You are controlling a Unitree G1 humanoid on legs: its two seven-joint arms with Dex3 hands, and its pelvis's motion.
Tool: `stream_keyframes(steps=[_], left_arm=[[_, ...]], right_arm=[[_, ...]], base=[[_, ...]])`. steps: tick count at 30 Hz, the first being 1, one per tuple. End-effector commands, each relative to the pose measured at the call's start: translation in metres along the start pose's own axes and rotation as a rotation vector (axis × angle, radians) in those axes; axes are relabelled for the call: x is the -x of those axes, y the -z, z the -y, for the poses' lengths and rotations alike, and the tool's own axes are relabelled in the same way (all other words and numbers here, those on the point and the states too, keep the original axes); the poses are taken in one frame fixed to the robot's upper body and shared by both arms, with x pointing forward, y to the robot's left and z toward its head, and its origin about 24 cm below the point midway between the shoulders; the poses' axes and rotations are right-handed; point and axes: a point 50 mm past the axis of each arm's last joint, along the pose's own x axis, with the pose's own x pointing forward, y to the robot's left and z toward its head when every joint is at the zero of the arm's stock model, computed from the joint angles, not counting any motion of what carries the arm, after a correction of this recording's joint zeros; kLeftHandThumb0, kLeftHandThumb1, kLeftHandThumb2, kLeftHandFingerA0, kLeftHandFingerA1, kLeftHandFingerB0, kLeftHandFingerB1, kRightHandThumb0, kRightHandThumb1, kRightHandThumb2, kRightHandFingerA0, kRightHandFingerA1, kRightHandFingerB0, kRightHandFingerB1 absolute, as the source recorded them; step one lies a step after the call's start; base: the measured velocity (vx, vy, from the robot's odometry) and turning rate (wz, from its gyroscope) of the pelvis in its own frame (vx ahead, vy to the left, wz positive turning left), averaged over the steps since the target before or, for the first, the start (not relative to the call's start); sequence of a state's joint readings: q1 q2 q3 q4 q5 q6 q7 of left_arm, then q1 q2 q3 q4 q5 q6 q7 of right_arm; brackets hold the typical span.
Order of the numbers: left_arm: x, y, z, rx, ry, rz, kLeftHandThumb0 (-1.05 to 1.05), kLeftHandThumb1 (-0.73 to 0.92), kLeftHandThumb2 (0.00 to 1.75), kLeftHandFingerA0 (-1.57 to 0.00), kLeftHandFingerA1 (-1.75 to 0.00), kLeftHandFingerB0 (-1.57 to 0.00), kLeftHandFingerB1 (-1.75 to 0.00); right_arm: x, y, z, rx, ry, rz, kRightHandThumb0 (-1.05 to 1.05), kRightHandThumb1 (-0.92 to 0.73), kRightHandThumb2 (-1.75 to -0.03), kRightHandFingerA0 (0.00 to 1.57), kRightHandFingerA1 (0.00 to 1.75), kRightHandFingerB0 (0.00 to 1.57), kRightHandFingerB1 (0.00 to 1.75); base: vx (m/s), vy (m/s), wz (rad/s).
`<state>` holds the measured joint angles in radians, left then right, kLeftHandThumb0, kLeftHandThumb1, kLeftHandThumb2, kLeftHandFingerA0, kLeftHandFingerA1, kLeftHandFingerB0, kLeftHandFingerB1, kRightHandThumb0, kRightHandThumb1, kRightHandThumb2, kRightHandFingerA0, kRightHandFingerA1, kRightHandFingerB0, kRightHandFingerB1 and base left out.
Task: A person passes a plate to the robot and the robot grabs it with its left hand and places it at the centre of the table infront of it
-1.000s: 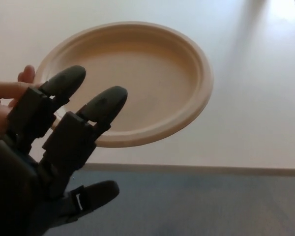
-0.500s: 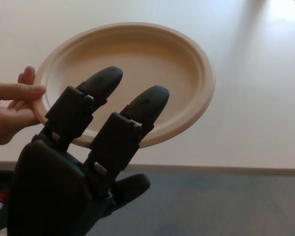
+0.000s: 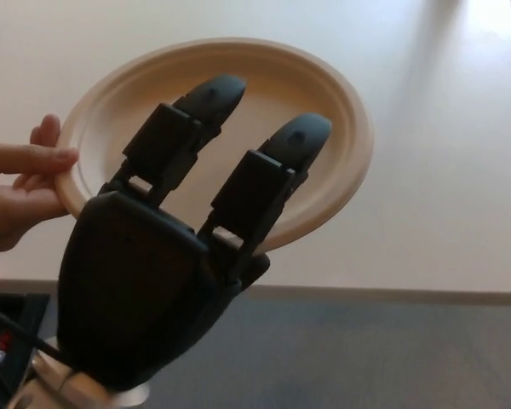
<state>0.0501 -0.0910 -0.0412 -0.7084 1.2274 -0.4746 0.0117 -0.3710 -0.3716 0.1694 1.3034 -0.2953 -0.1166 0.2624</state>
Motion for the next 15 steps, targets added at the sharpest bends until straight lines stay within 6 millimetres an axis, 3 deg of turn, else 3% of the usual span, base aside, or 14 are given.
stream_keyframes(steps=[1, 11, 12, 15], left_arm=[[-0.0182, 0.024, 0.0265, -0.326, 0.204, -0.211, -0.26, 0.51, 0.57, -0.18, -0.35, -0.16, -0.32], [-0.0174, 0.0297, 0.0291, -0.299, 0.214, -0.282, -0.19, 0.58, 0.59, -0.2, -0.39, -0.18, -0.34], [-0.0165, 0.0306, 0.0291, -0.293, 0.244, -0.312, -0.09, 0.44, 0.92, -0.13, -0.51, -0.09, -0.49], [-0.0145, 0.0319, 0.0295, -0.287, 0.291, -0.348, -0.1, 0.44, 0.92, -0.16, -0.52, -0.1, -0.49]], right_arm=[[0.0028, -0.005, 0.0171, -0.006, 0.025, -0.004, -0.49, -0.62, -0.58, 0.59, 0.61, 0.31, 0.43], [0.0034, -0.0047, 0.0182, 0.007, 0.026, 0.001, -0.5, -0.61, -0.58, 0.59, 0.61, 0.31, 0.41], [0.0034, -0.0046, 0.0182, 0.009, 0.026, 0.001, -0.51, -0.62, -0.58, 0.59, 0.6, 0.3, 0.4], [0.0031, -0.004, 0.017, -0.002, 0.027, -0.002, -0.49, -0.64, -0.58, 0.59, 0.6, 0.28, 0.4]], base=[[0.0, 0.0, 0.0], [0.0, 0.0, 0.0], [0.0, 0.0, 0.0], [0.0, 0.0, 0.0]])
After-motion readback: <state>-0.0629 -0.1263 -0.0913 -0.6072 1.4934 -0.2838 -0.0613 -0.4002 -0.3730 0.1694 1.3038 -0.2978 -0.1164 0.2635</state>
